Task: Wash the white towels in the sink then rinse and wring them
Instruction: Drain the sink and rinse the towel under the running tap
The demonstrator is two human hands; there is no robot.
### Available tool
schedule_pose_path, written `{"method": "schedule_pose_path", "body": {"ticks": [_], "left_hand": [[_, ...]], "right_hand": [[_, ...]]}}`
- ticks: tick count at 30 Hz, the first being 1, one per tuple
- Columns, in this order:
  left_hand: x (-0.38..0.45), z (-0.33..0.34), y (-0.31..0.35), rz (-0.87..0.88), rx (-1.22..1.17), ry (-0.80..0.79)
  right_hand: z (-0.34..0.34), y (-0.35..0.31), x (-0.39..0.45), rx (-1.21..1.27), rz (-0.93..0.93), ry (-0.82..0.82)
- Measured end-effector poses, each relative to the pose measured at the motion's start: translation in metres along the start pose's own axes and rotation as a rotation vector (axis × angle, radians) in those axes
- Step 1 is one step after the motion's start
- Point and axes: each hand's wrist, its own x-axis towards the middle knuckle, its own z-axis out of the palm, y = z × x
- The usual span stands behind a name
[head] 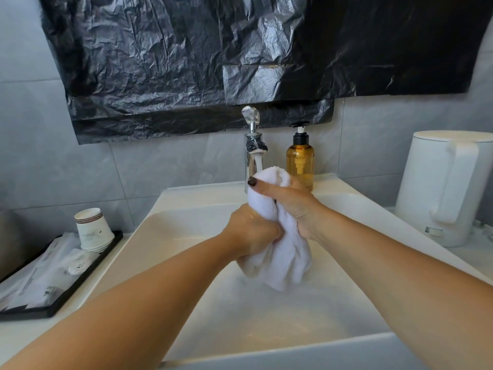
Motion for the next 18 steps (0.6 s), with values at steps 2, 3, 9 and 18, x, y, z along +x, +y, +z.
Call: {"method": "schedule_pose_path", "body": {"ticks": [2,3,9,18], "left_hand": [[0.001,0.003,0.001,0.048,0.130,-0.024],[0.003,0.002,0.002,0.112,0.150,-0.052],[0.005,-0.022,-0.005,0.152,-0.288,-0.461],[0.002,0.002,-0.009,-0.085,-0.630,-0.382]], "right_hand": [[0.001,0.004,0.001,-0.018,-0.064,0.149],[0.000,0.004,0.000,0.013,-0.073,0.187],[-0.010,-0.001,0.007,0.337,-0.027,0.052],[0.001,0.000,0.010,0.161,-0.079,0.169]]}}
